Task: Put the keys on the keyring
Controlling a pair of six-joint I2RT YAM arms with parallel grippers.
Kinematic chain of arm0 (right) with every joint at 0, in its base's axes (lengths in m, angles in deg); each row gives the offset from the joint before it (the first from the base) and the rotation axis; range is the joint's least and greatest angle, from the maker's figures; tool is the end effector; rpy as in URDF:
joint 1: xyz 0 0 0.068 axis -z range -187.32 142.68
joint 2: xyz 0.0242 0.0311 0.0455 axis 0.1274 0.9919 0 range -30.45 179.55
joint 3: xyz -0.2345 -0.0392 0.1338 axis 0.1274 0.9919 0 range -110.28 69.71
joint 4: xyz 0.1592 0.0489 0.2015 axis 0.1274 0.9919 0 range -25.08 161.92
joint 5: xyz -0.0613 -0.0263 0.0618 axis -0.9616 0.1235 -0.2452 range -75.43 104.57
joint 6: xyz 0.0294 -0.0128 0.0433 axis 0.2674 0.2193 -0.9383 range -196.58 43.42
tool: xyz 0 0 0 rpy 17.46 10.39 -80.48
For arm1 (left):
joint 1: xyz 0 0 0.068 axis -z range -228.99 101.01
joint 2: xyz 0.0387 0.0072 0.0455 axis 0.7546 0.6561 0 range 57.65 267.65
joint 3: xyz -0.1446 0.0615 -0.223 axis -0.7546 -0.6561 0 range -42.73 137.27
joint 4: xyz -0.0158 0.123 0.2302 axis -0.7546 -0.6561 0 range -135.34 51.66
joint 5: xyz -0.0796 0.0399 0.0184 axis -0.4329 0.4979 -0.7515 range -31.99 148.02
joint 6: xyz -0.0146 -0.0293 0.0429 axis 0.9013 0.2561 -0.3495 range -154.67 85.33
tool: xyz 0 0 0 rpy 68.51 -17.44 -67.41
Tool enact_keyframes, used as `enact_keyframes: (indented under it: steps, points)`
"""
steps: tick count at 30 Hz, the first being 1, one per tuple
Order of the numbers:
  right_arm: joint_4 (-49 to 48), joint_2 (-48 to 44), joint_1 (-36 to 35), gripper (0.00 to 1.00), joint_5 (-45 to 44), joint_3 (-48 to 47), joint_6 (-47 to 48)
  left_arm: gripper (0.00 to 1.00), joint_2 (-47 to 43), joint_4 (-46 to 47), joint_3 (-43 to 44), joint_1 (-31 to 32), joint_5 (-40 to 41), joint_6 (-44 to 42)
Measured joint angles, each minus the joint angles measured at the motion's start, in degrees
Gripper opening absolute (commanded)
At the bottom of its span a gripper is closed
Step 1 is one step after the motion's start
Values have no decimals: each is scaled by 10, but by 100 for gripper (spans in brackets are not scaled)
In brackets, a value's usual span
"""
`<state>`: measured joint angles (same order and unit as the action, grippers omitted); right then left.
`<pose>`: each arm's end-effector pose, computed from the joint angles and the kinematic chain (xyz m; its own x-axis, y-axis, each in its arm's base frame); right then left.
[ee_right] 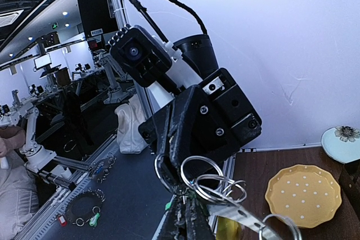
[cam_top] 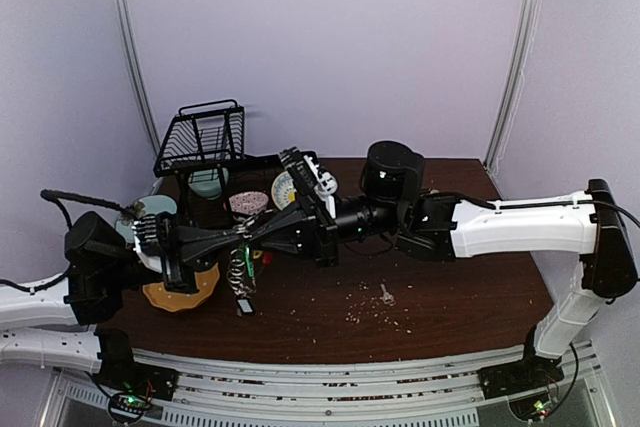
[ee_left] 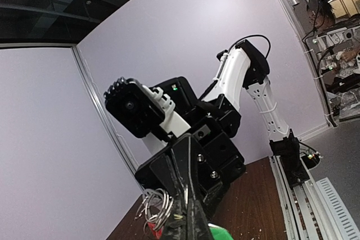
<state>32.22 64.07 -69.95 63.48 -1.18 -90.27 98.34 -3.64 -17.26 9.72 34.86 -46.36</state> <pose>0.1533 0.3547 0.3490 -0.1485 0.0513 -0.9876 -0.9167 -0.3817 0.1180 0.0777 -0.1548 0.3148 0.3677 -0.2465 -0.8966 0.9229 0.2151 0.3194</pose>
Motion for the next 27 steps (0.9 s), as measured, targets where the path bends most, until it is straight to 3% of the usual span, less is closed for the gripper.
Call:
enact_keyframes:
  steps: [12,17,27]
  points:
    - [-15,20,0,0,28,-10,-5,0,-7,1,-8,0,-1,0]
    - [-14,21,0,15,22,-12,-2,0,-7,8,-8,0,1,9]
    - [-2,-5,0,32,-16,6,14,0,-10,22,-8,0,2,31]
